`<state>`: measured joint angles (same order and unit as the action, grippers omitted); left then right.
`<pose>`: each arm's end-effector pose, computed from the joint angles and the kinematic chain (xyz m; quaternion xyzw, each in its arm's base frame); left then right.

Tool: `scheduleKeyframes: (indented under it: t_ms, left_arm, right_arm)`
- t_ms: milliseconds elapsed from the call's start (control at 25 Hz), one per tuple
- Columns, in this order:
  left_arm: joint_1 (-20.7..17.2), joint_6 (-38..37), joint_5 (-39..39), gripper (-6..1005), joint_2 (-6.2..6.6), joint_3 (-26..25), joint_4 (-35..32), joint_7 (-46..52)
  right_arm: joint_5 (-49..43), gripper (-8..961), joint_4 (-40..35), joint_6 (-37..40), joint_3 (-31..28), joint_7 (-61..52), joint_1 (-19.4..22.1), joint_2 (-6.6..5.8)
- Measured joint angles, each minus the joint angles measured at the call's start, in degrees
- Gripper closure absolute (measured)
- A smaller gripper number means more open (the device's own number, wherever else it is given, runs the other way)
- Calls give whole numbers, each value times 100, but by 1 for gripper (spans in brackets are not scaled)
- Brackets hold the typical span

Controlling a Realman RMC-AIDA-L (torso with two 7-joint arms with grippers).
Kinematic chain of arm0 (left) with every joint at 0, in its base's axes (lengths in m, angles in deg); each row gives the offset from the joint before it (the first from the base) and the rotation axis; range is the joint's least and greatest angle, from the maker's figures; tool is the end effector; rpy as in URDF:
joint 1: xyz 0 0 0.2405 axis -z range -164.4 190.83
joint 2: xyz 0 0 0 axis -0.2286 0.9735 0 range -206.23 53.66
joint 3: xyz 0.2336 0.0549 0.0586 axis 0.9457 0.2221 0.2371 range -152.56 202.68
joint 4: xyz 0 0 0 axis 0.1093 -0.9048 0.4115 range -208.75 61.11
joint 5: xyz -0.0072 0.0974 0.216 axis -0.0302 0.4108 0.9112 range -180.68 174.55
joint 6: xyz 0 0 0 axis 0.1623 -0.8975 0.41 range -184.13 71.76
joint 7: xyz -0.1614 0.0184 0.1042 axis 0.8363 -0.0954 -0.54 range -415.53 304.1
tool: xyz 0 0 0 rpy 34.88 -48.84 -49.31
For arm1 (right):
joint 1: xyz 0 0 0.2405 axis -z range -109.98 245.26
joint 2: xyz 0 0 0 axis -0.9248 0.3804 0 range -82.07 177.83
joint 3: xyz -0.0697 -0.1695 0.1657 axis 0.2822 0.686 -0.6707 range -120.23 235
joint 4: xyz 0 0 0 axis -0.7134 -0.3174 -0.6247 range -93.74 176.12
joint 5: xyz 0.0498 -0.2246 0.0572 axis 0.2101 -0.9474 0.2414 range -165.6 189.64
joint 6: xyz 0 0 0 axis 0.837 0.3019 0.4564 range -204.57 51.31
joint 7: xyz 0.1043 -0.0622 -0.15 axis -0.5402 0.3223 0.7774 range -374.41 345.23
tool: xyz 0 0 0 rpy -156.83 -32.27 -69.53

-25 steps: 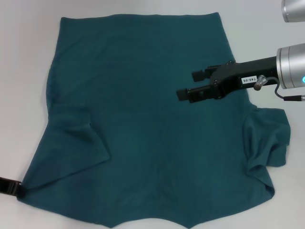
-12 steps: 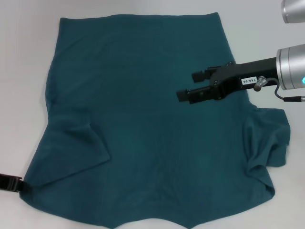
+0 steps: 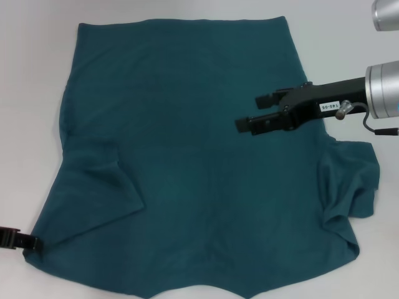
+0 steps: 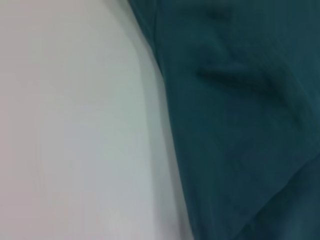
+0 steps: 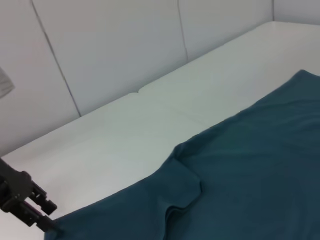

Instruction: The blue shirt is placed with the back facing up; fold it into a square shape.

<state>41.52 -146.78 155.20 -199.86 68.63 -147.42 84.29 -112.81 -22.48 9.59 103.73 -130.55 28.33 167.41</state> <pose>-0.3120 0.3638 0.0366 -0.7972 -0.5464 0.0790 0.2443 0.1603 0.4361 0.0212 -0.9373 0.2657 0.1462 0.1719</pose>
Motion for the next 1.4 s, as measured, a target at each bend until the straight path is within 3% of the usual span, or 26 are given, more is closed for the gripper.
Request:
scheduleKeyframes:
  t_ms: [240, 440, 600, 920, 1120, 1320, 1400]
  left_arm:
    - [-140, -235, -426, 442, 23, -257, -389, -227]
    - [-195, -721, -1662, 244, 27, -978, -448, -1103]
    - [-219, -912, -2434, 63, 23, -1123, -263, -1812]
    - [-175, -1126, -3116, 63, -16, -1063, -152, -2521]
    - [-125, -1196, -3510, 62, 25, -1013, 238, -2998]
    - [-19, -1346, -3535, 62, 189, -444, 759, -3337]
    - [0, -1327, -3506, 62, 201, -261, 817, -3352]
  right_arm:
    - [-176, 42, -299, -5, -30, -381, 141, -36]
    - [-985, 42, -822, 193, -73, -1219, 200, -103]
    - [-1853, 42, -1268, 827, -307, -1781, 128, -144]
    - [-3864, 42, -1765, 2094, -410, -2229, 42, -128]
    - [-4255, 42, -1677, 1690, -421, -2440, 330, -91]
    - [-4225, 41, -1420, 1192, -456, -2371, 596, -41]
    - [-4121, 41, -1306, 929, -455, -2251, 686, 14]
